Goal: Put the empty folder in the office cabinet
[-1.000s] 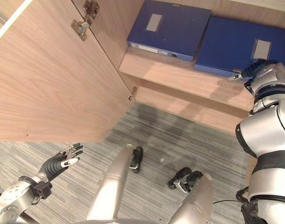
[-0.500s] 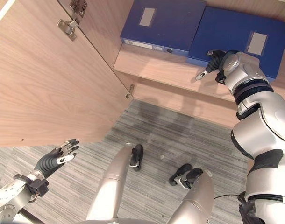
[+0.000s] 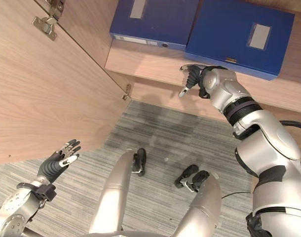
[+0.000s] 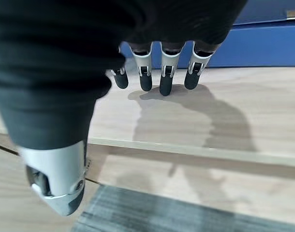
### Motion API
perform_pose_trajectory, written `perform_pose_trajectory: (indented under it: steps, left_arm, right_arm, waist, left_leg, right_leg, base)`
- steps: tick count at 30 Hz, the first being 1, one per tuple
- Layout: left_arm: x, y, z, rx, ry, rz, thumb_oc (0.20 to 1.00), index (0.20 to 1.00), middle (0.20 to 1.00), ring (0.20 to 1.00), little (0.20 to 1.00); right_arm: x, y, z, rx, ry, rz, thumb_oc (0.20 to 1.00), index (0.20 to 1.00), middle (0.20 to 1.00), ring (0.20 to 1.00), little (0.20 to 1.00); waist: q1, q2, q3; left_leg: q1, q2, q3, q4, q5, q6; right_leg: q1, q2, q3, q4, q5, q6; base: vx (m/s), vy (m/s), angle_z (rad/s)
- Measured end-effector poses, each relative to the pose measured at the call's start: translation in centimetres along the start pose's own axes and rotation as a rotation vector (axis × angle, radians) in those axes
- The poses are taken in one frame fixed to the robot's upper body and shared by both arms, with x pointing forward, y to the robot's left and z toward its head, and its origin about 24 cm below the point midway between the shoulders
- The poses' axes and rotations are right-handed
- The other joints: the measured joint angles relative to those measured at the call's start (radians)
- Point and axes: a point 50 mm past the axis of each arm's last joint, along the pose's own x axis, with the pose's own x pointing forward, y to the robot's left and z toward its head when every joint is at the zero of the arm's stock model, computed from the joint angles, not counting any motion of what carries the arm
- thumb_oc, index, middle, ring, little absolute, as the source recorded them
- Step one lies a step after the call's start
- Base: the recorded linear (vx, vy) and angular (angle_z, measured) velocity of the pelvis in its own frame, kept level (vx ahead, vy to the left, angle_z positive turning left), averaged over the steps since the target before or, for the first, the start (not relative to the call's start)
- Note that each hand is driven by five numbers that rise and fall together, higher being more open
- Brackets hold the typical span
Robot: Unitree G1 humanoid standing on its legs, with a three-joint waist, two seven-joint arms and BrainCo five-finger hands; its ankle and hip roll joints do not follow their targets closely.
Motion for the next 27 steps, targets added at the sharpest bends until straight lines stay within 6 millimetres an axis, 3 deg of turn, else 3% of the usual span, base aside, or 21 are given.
perform_pose_trajectory:
  steps: [8,10,16,27]
  left_arm:
    - [0.6,-0.3,0.4,0.012,-0.026,0.003,1.000,1.000,1.000,1.000,1.000]
    - [1.0,-0.6,0.6,0.005,-0.032,-0.004,1.000,1.000,1.000,1.000,1.000]
    - [1.6,-0.6,1.8,0.039,-0.073,-0.024,1.000,1.000,1.000,1.000,1.000]
    - [1.4,-1.1,0.9,0.068,-0.014,-0.088,1.000,1.000,1.000,1.000,1.000]
  right_arm:
    - [1.0,2.3,1.0,-0.073,0.021,0.016,1.000,1.000,1.000,1.000,1.000]
    - [1.6,3.8,1.4,-0.050,0.044,0.018,1.000,1.000,1.000,1.000,1.000]
    - [2.0,6.0,-0.1,-0.026,0.120,0.095,1.000,1.000,1.000,1.000,1.000]
    - [1.2,3.8,-4.8,0.069,0.303,0.064,1.000,1.000,1.000,1.000,1.000]
  waist:
    - [-0.016,-0.002,0.001]
    - [-0.015,-0.005,0.002]
    - [0.006,-0.014,0.005]
    - [0.057,-0.015,0.005]
  left_leg:
    - [0.031,0.008,0.009,-0.013,0.000,0.000]
    - [0.068,0.013,0.016,-0.035,0.005,-0.003]
    - [0.149,0.013,0.019,-0.127,0.041,-0.011]
    - [0.114,-0.005,0.004,-0.110,0.049,-0.008]
  right_leg:
    - [0.022,0.011,0.005,-0.016,0.004,-0.005]
    - [0.054,0.019,0.003,-0.038,0.018,0.002]
    - [0.135,0.046,-0.022,-0.127,0.053,0.006]
    - [0.119,0.018,-0.035,-0.109,0.045,0.009]
  base:
    - [-0.01,0.007,-0.04]
    - [-0.03,-0.007,-0.09]
    - [-0.03,-0.003,-0.03]
    - [0.00,-0.002,0.06]
